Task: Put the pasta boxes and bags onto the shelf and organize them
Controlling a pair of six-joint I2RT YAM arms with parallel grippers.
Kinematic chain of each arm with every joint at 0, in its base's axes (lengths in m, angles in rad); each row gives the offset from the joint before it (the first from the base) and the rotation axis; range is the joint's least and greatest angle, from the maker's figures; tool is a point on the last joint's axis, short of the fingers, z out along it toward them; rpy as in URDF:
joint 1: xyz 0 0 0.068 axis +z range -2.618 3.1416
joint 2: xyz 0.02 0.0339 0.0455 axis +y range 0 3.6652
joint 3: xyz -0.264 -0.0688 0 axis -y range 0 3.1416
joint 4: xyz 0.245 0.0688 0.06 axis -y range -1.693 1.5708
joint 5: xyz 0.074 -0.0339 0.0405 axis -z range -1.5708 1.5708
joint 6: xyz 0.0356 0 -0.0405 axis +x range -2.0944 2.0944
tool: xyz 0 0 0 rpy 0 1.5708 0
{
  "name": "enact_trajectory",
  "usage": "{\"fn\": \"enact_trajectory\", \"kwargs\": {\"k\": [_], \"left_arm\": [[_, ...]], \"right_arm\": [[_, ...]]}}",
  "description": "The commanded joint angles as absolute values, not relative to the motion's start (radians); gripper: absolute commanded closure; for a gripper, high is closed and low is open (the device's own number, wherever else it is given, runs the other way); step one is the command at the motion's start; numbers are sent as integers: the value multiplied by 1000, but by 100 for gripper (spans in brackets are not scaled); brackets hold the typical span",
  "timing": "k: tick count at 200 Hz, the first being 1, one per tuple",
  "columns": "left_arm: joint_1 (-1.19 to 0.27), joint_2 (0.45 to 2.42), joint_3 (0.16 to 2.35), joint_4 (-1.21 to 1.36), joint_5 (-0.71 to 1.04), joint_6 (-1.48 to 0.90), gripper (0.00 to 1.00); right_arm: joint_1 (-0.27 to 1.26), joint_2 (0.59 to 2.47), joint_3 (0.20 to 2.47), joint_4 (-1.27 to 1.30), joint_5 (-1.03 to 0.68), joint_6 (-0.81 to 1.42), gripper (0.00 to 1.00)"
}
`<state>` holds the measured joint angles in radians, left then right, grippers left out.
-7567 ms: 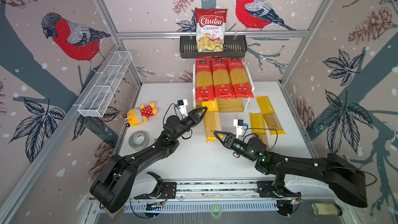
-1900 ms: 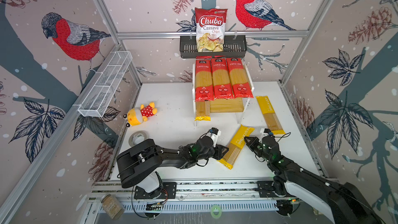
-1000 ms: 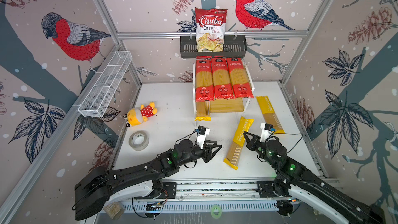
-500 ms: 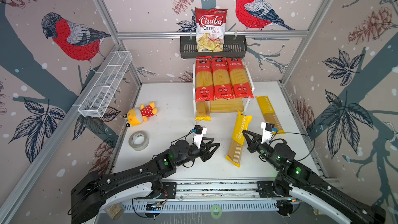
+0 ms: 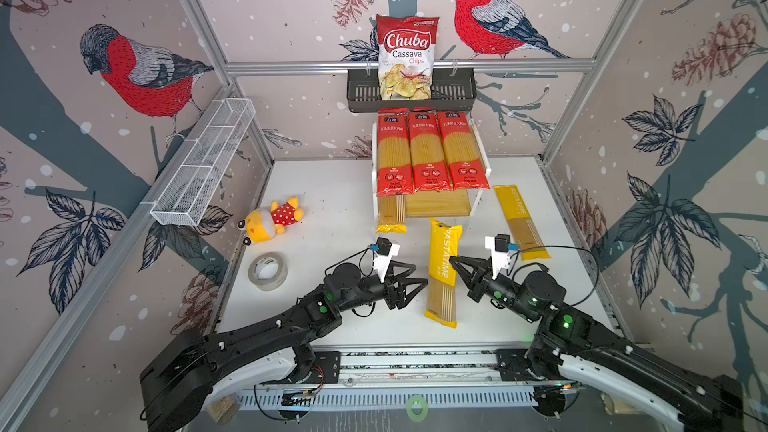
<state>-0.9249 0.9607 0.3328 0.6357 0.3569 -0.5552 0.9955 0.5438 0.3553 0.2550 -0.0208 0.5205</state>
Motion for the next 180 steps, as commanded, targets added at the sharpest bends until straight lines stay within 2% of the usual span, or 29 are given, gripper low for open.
{"fn": "enact_trajectory", "kwargs": {"k": [1,51,68,82,109,139,155,165,180], "left_arm": [[-901,989,339,746,439,-586,29],[-848,992,309,846,524,-645,28],[-849,987,289,911,547,-683,31],[-848,986,268,975,559,-718,38],[-848,983,247,971,531,-726,62],[-848,988,236,980,508,-746,73],[-848,994,242,978,492,-760,79],[-847,1000,251,960,476,-766,84],[-845,1009,263,943,446,-786,88]], "right_arm": [[1021,598,402,490,-92,485,100],[1109,759,524,547,-161,413,100],[1115,800,544,564,-187,406,100],[1115,822,546,580,-184,406,100],[1113,828,523,602,-159,417,100],[1095,805,479,605,-96,450,100],[1092,795,457,595,-60,465,91],[1091,789,443,579,-28,479,79],[1087,768,396,576,9,506,67]]}}
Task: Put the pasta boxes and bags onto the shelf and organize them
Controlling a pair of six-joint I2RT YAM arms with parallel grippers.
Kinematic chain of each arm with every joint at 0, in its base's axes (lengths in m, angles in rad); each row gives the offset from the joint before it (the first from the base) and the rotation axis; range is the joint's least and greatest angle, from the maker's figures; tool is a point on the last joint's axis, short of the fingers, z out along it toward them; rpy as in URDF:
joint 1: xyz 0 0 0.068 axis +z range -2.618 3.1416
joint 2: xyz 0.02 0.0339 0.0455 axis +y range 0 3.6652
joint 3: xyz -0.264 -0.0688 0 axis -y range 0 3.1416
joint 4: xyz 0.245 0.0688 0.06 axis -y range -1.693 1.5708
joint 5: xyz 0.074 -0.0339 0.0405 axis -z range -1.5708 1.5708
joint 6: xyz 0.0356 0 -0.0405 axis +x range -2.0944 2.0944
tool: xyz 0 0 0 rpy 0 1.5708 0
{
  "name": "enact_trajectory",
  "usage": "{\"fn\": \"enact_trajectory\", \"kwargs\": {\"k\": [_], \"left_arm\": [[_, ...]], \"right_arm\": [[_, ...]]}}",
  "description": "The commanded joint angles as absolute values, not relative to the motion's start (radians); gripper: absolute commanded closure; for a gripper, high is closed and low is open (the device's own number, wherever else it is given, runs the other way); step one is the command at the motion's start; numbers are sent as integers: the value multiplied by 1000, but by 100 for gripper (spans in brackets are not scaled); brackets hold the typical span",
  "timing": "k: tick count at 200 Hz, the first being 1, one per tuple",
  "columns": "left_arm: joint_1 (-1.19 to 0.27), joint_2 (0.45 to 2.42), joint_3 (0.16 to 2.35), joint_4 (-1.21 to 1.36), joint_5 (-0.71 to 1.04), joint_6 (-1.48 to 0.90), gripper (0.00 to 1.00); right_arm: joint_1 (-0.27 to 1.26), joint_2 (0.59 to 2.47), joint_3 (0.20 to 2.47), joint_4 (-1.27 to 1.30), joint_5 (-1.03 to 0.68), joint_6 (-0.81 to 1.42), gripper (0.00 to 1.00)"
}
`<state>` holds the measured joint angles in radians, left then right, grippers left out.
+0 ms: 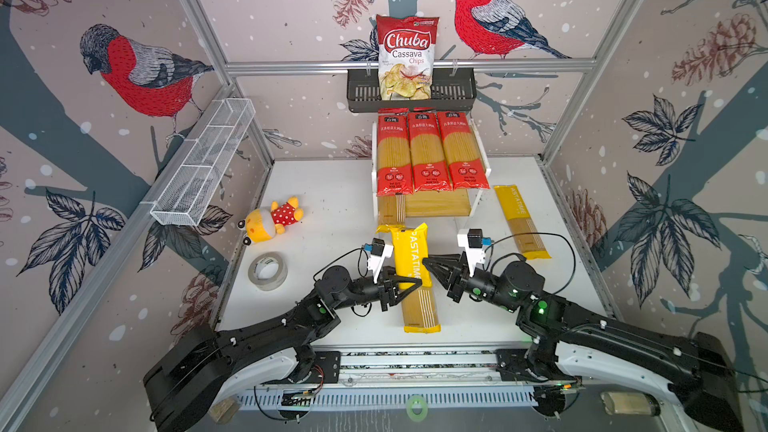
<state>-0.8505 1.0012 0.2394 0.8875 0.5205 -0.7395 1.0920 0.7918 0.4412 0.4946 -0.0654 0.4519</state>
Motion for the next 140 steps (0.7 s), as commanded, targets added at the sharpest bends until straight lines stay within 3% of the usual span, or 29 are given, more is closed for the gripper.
{"fn": "enact_trajectory", "kwargs": {"k": [1,34,62,95,140], "left_arm": [[-844,1010,263,943,445,-788,88],[-809,1040,296,926,400,-861,92],[-771,1062,333,925,372,-935,92],[-757,1085,395,903,342,-962,91],[-758,1156,426,962,374,-999,90]], "right_arm": [[1086,767,391,577,12,509,66],[1047,690,263,575,30,632,44],[1028,625,165,552,33,747,32],[1038,624,89,583,-6,847,26],[1061,660,90,641,-9,845,26]]}}
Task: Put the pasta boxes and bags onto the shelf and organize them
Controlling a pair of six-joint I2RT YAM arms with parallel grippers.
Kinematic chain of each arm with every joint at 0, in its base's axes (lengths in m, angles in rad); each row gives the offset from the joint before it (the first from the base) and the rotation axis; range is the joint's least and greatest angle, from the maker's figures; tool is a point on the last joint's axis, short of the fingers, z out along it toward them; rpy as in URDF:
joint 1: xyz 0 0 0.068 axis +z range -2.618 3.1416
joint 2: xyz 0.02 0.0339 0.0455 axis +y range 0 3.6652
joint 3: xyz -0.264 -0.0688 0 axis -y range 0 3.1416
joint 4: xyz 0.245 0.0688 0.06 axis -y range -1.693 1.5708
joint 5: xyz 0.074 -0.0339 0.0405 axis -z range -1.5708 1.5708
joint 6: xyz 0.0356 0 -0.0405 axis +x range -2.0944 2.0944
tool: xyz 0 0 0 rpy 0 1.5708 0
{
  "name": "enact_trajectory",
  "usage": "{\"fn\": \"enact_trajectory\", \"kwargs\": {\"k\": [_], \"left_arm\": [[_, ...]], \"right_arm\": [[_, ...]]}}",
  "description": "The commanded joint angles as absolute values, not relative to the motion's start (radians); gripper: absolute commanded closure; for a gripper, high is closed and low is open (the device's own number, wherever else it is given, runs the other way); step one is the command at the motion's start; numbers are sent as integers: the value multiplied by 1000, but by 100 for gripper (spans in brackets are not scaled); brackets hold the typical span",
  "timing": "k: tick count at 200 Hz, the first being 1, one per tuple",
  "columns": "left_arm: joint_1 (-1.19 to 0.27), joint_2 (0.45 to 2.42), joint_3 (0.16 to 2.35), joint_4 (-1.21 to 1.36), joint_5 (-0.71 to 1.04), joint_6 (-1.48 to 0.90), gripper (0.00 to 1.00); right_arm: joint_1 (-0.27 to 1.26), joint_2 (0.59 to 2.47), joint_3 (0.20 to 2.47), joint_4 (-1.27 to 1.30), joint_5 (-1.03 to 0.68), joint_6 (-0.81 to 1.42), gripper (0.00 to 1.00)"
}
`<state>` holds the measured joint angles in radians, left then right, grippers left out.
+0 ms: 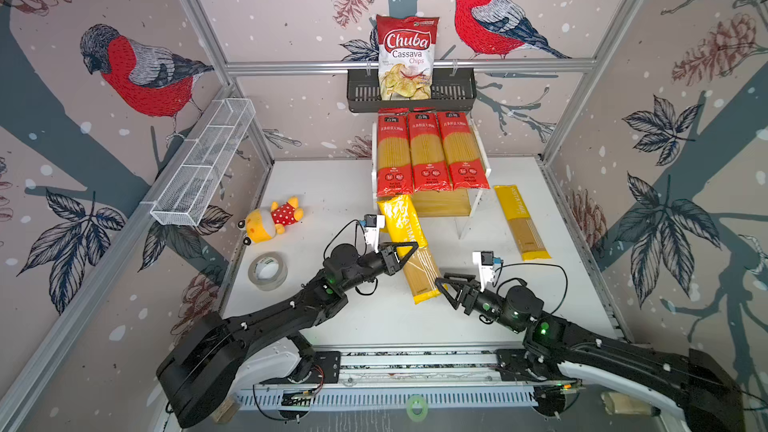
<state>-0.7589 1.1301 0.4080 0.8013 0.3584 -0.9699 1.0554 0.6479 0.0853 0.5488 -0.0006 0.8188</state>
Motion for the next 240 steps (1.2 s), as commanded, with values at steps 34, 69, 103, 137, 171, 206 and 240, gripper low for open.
{"fn": "enact_trajectory", "kwargs": {"k": [34,69,103,137,171,206,240], "left_arm": [[-757,1205,415,1053,381,-1058,87],[-758,1220,420,1087,388,-1076,85],[-755,1217,419,1072,386,-1076,77],[-750,1199,416,1034,371,-1065,63],[-740,1168,404,1007,371,-1051,49],[-714,1109,380,955,367,-1035,43],[-694,966,365,719,297,-934,41]], "right_arm": [[1065,746,117,709,-6,844,31],[1074,835,139,767,-24,841,44],[1080,835,105,832,34,879,72],[1077,777,77,850,104,901,86],[1069,679,56,809,155,900,93],[1034,623,59,792,221,928,98],[942,657,125,765,237,980,100]]}}
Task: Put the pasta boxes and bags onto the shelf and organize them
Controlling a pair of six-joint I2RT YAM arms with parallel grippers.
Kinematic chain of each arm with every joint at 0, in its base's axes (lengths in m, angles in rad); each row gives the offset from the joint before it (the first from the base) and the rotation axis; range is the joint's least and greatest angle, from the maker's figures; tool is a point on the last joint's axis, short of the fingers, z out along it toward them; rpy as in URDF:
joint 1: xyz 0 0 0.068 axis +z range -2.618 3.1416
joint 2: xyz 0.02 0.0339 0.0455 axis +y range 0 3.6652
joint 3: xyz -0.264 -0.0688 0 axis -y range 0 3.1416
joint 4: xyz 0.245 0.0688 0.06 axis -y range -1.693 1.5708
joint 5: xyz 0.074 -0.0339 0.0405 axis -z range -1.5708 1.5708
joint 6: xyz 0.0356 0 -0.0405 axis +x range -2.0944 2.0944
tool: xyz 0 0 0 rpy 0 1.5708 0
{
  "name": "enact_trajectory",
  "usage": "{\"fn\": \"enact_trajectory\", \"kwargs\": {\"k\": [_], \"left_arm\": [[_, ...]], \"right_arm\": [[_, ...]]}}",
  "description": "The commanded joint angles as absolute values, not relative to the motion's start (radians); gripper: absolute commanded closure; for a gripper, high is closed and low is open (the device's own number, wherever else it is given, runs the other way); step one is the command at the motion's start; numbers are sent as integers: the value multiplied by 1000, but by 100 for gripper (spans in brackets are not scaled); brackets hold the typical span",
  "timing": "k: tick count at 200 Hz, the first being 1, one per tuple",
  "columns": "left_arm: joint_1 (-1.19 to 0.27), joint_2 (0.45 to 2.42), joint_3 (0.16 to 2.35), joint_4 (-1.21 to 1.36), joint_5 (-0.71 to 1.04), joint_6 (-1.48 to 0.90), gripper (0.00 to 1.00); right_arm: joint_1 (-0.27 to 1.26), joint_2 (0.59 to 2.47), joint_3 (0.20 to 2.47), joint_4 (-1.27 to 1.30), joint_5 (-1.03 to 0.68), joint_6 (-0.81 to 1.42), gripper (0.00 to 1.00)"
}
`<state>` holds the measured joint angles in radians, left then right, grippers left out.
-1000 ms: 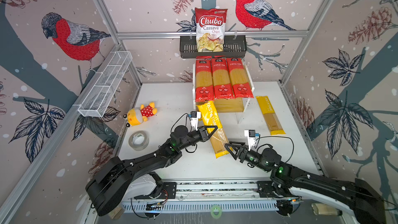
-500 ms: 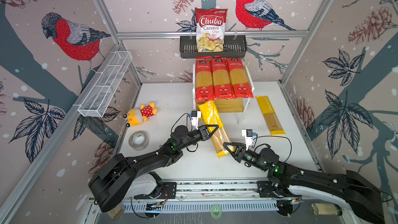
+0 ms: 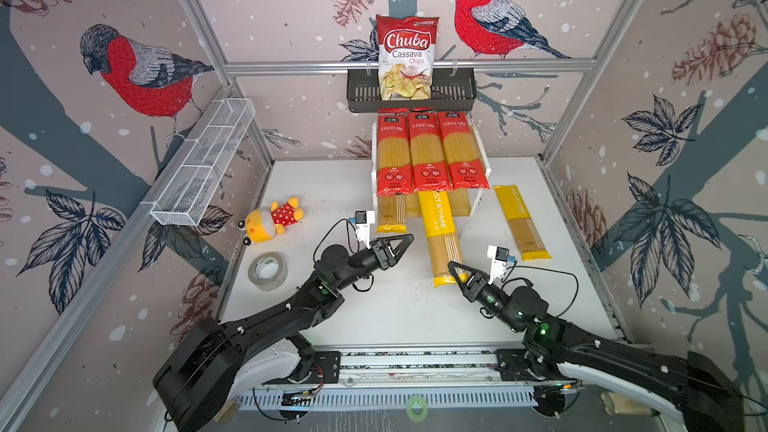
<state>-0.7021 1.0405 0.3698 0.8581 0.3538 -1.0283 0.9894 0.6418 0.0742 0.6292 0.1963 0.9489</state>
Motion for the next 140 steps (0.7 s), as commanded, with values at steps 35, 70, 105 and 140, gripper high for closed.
{"fn": "enact_trajectory", "kwargs": {"k": [35,70,105,140], "left_arm": [[-693,836,366,436,207,-838,40],[-693,757,316,335,170,-835,40],[-693,728,273,357,178,-879,40],[-693,711,280,331,185,-872,40]], "right_arm": [[835,815,238,692,178,1060,100],[835,1007,369,740,139,1100,100],[850,1183,530,736,120,1098,96],[848,1282,594,694,131,1115,81]]}}
